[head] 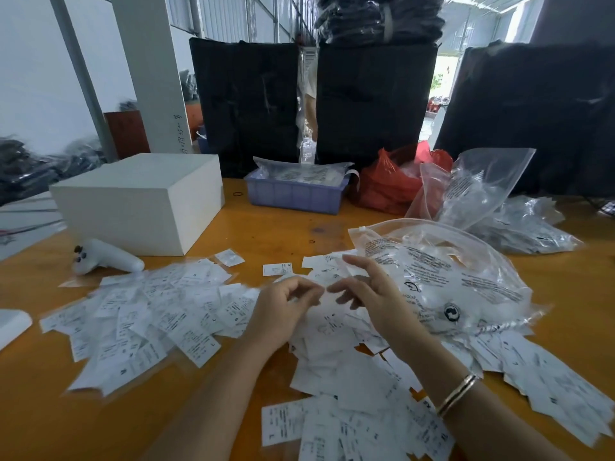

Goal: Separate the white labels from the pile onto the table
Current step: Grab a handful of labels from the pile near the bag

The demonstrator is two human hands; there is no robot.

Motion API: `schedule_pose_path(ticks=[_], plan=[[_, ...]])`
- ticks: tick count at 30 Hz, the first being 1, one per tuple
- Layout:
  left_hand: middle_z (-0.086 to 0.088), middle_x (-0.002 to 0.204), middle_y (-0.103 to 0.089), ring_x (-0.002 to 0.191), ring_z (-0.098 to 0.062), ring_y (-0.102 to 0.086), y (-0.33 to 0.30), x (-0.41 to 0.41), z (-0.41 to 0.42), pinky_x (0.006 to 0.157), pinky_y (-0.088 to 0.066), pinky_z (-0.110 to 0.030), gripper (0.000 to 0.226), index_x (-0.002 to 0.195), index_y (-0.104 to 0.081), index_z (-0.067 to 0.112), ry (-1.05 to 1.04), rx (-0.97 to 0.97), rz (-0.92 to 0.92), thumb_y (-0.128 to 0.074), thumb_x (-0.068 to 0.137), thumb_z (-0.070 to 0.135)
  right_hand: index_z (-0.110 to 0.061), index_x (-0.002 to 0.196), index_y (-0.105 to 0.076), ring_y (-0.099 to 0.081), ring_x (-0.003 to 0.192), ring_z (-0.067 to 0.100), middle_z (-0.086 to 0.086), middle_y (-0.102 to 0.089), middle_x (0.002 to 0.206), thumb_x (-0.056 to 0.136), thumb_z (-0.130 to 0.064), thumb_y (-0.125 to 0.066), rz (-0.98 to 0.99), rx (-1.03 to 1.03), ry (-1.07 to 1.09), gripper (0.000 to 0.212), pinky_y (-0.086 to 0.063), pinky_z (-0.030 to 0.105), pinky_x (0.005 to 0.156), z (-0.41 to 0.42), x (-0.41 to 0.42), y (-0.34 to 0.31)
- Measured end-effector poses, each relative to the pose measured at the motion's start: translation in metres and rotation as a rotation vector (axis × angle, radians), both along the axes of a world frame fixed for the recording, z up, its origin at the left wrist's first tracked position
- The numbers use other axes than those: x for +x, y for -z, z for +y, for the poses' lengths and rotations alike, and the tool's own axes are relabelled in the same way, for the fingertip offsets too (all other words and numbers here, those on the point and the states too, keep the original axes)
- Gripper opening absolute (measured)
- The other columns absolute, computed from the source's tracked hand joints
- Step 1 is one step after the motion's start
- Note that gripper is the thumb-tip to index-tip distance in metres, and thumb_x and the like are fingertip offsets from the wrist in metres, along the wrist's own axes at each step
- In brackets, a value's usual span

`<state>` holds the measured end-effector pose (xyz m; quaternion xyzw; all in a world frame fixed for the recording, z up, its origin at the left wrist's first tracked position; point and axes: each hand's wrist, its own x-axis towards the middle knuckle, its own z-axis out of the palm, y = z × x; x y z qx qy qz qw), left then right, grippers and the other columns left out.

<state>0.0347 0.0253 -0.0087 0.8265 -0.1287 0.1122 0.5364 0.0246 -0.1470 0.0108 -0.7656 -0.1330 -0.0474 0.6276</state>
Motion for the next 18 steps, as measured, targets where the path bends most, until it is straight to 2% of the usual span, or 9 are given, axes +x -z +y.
schedule_pose_path(ticks=[1, 3, 4, 6, 8, 13, 15, 18], plan=[[0.024, 0.076, -0.068, 0.077, 0.011, -0.061, 0.001, 0.001, 0.001, 0.064, -0.043, -0.001, 0.004, 0.085, -0.067, 0.033, -0.037, -0.039, -0.005, -0.064, 0.087, 0.034, -0.033, 0.116, -0.052, -0.063, 0.085, 0.004, -0.009, -0.07, 0.095, 0.097, -0.008, -0.048, -0.03, -0.09, 0.009, 0.032, -0.049, 0.015, 0.072, -0.004, 0.0, 0.002], [0.026, 0.077, -0.068, 0.077, 0.012, -0.06, 0.001, 0.001, 0.004, 0.062, -0.04, 0.002, 0.006, 0.086, -0.067, 0.033, -0.087, -0.131, 0.01, -0.062, 0.089, 0.035, -0.042, 0.114, -0.055, -0.053, 0.099, -0.007, -0.023, -0.06, 0.108, 0.092, -0.012, -0.054, -0.116, -0.427, -0.056, 0.037, -0.042, 0.011, 0.081, -0.012, -0.003, 0.006], [0.027, 0.077, -0.068, 0.077, 0.012, -0.061, 0.001, 0.001, 0.005, 0.061, -0.041, 0.001, 0.007, 0.086, -0.067, 0.034, -0.096, -0.169, 0.022, -0.061, 0.09, 0.034, -0.043, 0.117, -0.056, -0.049, 0.105, -0.008, -0.026, -0.056, 0.113, 0.09, -0.016, -0.057, -0.152, -0.592, -0.109, 0.038, -0.037, 0.011, 0.086, -0.014, -0.005, 0.008], [0.027, 0.078, -0.069, 0.079, 0.011, -0.062, 0.001, 0.0, 0.006, 0.062, -0.042, 0.0, 0.012, 0.085, -0.067, 0.035, -0.098, -0.198, 0.037, -0.058, 0.093, 0.032, -0.036, 0.128, -0.055, -0.045, 0.114, 0.001, -0.015, -0.058, 0.122, 0.088, -0.023, -0.06, -0.222, -0.84, -0.175, 0.043, -0.035, 0.019, 0.095, -0.012, -0.004, 0.014], [0.028, 0.079, -0.068, 0.079, 0.011, -0.062, 0.0, -0.001, 0.006, 0.063, -0.042, 0.0, 0.017, 0.085, -0.067, 0.035, -0.088, -0.19, 0.033, -0.054, 0.095, 0.032, -0.03, 0.132, -0.054, -0.047, 0.116, 0.01, -0.009, -0.061, 0.125, 0.088, -0.027, -0.058, -0.325, -0.979, -0.184, 0.044, -0.035, 0.028, 0.1, -0.008, -0.004, 0.017], [0.027, 0.083, -0.069, 0.083, 0.012, -0.062, 0.001, -0.002, 0.006, 0.065, -0.042, 0.001, 0.02, 0.088, -0.068, 0.036, -0.044, -0.21, 0.026, -0.05, 0.097, 0.032, -0.022, 0.109, -0.071, -0.06, 0.101, 0.018, -0.005, -0.071, 0.105, 0.093, -0.022, -0.056, -0.458, -0.839, -0.071, 0.023, -0.044, 0.034, 0.091, -0.008, -0.008, 0.02], [0.026, 0.085, -0.07, 0.085, 0.011, -0.061, 0.001, -0.002, 0.007, 0.065, -0.042, 0.0, 0.02, 0.091, -0.067, 0.039, -0.034, -0.232, 0.036, -0.052, 0.096, 0.028, -0.023, 0.106, -0.07, -0.06, 0.098, 0.018, -0.004, -0.07, 0.102, 0.094, -0.022, -0.053, -0.426, -0.809, 0.011, 0.02, -0.043, 0.032, 0.088, -0.007, -0.008, 0.024], [0.023, 0.083, -0.071, 0.083, 0.009, -0.063, -0.001, -0.001, 0.007, 0.064, -0.043, 0.0, 0.021, 0.089, -0.069, 0.039, -0.028, -0.271, 0.041, -0.057, 0.094, 0.023, -0.032, 0.092, -0.062, -0.057, 0.092, 0.008, -0.01, -0.065, 0.095, 0.092, -0.015, -0.055, -0.346, -0.564, 0.109, 0.019, -0.044, 0.026, 0.08, -0.004, -0.007, 0.025]])
